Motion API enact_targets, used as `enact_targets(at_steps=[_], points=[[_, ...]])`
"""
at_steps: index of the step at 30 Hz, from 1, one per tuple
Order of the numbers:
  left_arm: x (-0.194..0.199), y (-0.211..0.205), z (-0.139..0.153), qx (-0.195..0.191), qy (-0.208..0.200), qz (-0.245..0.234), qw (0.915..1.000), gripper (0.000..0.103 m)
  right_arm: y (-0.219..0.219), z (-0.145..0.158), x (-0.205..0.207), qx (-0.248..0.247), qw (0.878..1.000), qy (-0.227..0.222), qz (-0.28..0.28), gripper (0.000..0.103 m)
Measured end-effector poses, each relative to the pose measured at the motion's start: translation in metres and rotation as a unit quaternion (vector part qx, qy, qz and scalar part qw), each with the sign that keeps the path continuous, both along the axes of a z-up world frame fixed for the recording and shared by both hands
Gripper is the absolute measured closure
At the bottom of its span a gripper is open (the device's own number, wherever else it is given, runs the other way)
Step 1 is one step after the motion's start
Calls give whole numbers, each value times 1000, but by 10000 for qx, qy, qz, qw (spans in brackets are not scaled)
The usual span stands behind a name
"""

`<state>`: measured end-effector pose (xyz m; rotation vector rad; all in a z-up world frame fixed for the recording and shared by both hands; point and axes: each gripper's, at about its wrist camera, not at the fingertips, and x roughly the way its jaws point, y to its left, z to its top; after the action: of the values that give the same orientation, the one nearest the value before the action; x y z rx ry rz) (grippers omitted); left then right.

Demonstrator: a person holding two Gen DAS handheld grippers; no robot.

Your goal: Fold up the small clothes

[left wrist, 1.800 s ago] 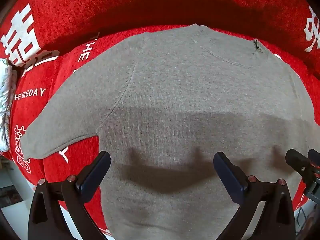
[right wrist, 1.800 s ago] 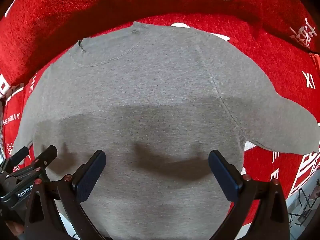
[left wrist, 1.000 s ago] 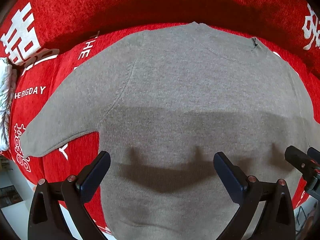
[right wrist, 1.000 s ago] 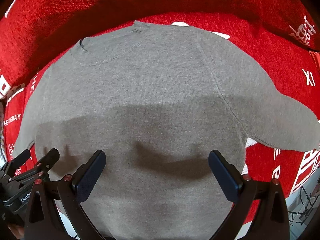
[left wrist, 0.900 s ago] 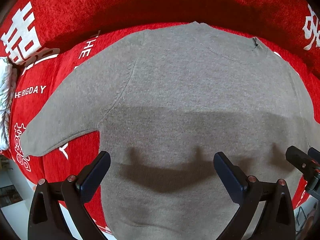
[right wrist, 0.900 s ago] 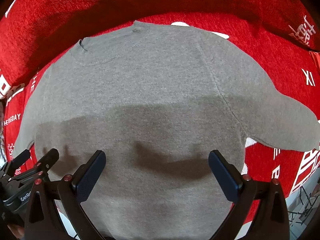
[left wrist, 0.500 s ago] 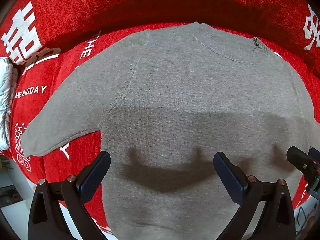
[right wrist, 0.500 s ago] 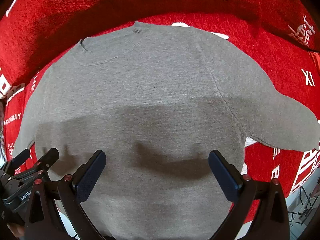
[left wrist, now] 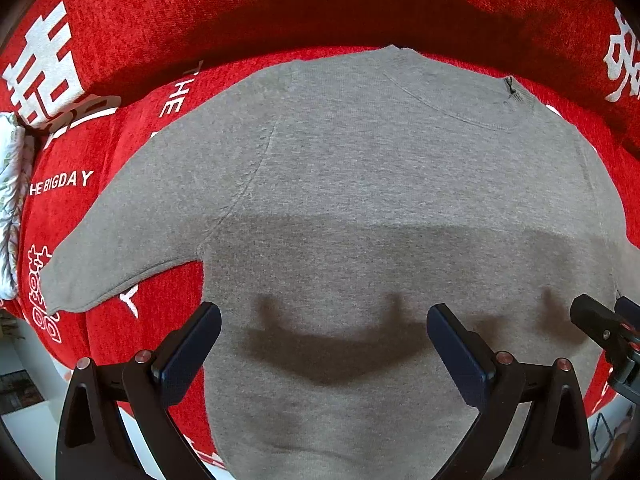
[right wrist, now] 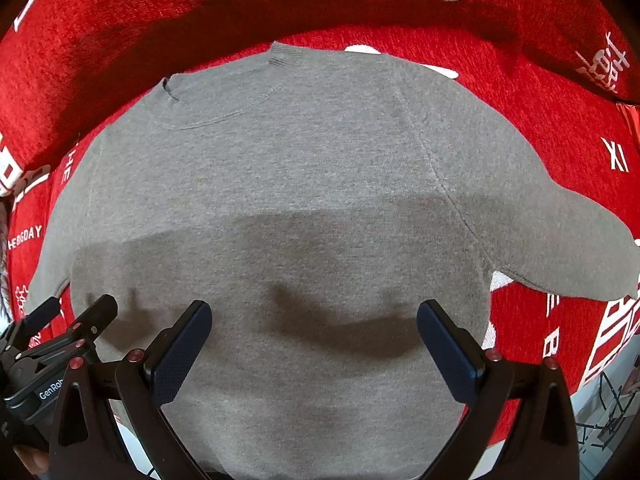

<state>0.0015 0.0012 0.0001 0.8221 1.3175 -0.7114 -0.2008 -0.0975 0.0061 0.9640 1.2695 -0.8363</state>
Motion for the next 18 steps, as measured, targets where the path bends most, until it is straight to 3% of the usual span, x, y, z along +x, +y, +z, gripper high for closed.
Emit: enact_targets(at_steps=[18], points=[[1,16,4,110,-68,2,9999,0,6,3,5,8,10000,52,-21,1]])
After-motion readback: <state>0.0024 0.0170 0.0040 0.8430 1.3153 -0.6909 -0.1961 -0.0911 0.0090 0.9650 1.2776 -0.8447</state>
